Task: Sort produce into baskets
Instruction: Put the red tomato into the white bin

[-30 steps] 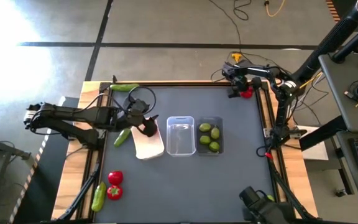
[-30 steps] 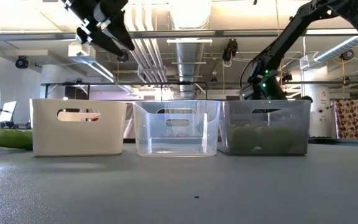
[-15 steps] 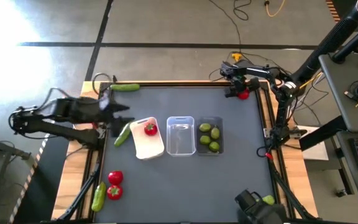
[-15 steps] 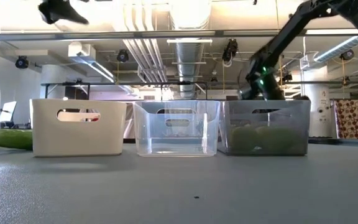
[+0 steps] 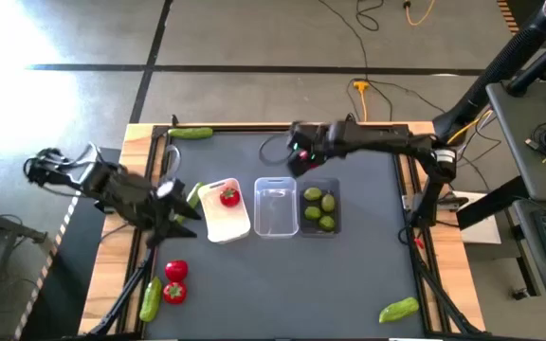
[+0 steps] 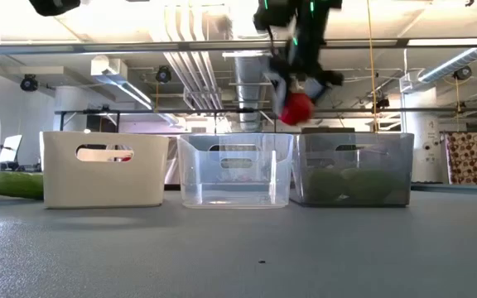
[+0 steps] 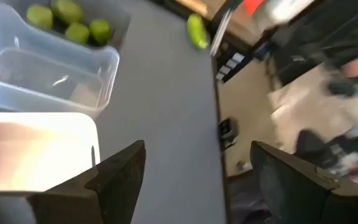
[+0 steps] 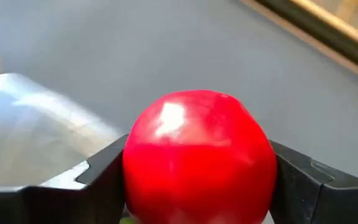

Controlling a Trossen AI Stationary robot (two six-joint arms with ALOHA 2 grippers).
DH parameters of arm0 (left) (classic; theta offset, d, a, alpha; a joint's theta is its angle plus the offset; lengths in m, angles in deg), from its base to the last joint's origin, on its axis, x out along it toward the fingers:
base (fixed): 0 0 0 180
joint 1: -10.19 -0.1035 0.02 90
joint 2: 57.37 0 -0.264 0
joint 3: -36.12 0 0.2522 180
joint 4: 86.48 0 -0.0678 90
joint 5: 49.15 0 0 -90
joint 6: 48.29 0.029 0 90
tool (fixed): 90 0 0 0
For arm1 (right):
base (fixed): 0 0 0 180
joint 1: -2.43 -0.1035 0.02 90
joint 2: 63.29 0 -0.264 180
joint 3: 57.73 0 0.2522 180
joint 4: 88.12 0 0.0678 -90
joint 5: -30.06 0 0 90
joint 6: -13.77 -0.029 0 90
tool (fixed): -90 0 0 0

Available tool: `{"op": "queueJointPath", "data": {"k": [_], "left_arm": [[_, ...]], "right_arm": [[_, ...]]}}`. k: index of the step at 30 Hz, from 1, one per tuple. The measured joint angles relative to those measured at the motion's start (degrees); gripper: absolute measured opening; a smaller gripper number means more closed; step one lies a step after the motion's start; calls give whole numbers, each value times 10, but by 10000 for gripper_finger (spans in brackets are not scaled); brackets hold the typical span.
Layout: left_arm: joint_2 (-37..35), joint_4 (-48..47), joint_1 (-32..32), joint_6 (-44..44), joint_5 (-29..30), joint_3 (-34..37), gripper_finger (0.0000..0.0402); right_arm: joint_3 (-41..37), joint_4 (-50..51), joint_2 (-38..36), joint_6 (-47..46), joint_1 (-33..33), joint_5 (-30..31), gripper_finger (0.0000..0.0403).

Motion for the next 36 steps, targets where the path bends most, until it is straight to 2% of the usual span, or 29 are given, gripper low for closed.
{"op": "queueJointPath", "data": {"k": [5,10,15,18,22,27,33,36], "left_arm": [[42,2,137,-63,119,1,266],[75,3,266,-145,260,1,263],[106,3,336,-207,273,1,262],[124,-8,346,-245,274,1,262],[143,-62,346,-331,215,0,262],[181,-142,346,-420,135,0,262],[218,-188,347,-430,38,1,262],[224,-190,347,-418,-19,3,262]], "right_arm": [[-3,-156,2,-55,-93,-60,285],[-12,-354,27,-34,-155,-76,286],[-11,-584,70,8,-189,-109,287],[-10,-616,98,3,-190,-110,287],[-2,-630,129,52,-189,-86,287],[42,-645,170,138,-195,-134,287],[124,-605,266,203,-183,-150,288],[189,-521,298,235,-174,-149,288]]}}
